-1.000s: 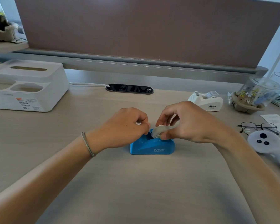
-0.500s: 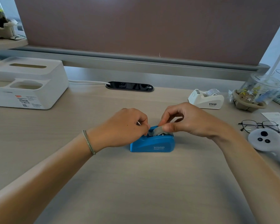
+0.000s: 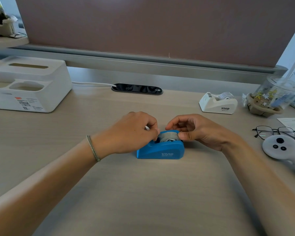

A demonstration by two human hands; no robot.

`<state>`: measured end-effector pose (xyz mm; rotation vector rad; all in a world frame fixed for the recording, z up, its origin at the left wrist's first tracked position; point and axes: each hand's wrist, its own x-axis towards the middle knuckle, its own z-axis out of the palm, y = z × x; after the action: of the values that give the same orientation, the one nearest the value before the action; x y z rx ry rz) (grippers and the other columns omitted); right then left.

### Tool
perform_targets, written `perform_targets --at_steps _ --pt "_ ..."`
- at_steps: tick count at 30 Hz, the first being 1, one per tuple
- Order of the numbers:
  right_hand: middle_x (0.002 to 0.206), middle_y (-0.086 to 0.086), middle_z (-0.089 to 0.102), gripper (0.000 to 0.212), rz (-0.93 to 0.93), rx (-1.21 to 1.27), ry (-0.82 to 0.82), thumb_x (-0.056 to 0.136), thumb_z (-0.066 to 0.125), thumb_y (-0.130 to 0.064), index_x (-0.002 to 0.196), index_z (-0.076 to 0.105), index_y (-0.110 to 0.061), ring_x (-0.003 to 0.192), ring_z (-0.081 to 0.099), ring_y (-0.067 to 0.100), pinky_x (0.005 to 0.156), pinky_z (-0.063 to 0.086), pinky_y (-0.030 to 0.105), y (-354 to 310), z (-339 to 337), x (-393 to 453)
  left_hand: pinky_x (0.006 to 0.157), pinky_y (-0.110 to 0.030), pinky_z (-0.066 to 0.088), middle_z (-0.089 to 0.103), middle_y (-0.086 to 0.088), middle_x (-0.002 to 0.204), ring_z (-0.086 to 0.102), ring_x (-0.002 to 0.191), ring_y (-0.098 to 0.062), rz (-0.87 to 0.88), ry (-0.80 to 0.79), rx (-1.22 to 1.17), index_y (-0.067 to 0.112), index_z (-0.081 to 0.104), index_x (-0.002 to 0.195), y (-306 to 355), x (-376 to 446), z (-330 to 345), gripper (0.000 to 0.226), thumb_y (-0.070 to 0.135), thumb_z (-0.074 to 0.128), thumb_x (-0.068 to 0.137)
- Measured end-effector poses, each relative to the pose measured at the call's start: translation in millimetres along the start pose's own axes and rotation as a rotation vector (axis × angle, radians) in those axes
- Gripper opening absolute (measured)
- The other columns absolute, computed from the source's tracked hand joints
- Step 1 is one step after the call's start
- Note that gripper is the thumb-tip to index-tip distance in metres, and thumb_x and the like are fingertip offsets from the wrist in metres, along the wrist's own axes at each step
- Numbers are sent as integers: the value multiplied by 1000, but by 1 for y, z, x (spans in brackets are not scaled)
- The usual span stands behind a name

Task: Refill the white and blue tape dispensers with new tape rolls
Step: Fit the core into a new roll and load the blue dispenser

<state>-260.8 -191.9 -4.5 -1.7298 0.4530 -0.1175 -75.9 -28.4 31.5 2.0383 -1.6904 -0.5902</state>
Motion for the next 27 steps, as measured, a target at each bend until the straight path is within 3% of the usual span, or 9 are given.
perform_targets --at_steps 4,10,17,23,27 --pt "105 6 73 28 15 -48 28 80 74 -15 108 74 -13 100 67 15 93 55 26 -4 3 -1 82 -32 52 74 12 85 66 88 -5 15 -2 -7 25 68 73 0 0 1 26 32 55 95" --pt "112 18 73 31 27 -251 72 85 70 -37 108 76 -16 94 64 12 87 54 24 -14 12 1 75 -24 49 71 13 83 63 81 -1 28 -61 -37 27 65 72 -4 -1 -10 28 34 56 98" --pt "110 10 74 40 35 -253 58 84 62 -48 108 76 -18 92 65 6 87 55 24 -19 13 -2 74 -7 35 71 14 115 56 97 0 17 -87 63 26 73 85 -10 -1 -25 23 38 57 97" --pt "113 10 74 37 32 -266 53 85 65 -44 110 76 -19 97 65 10 90 54 22 -19 15 -2 98 -32 45 68 15 121 59 109 -7 -2 -162 112 29 75 84 -14 -3 -41 21 43 61 93" --pt "114 8 75 31 35 -281 53 88 71 -44 110 76 -22 101 65 13 94 53 28 -17 14 0 101 -36 48 71 16 114 61 103 -4 -11 -174 123 30 76 80 -15 -4 -46 20 40 63 91"
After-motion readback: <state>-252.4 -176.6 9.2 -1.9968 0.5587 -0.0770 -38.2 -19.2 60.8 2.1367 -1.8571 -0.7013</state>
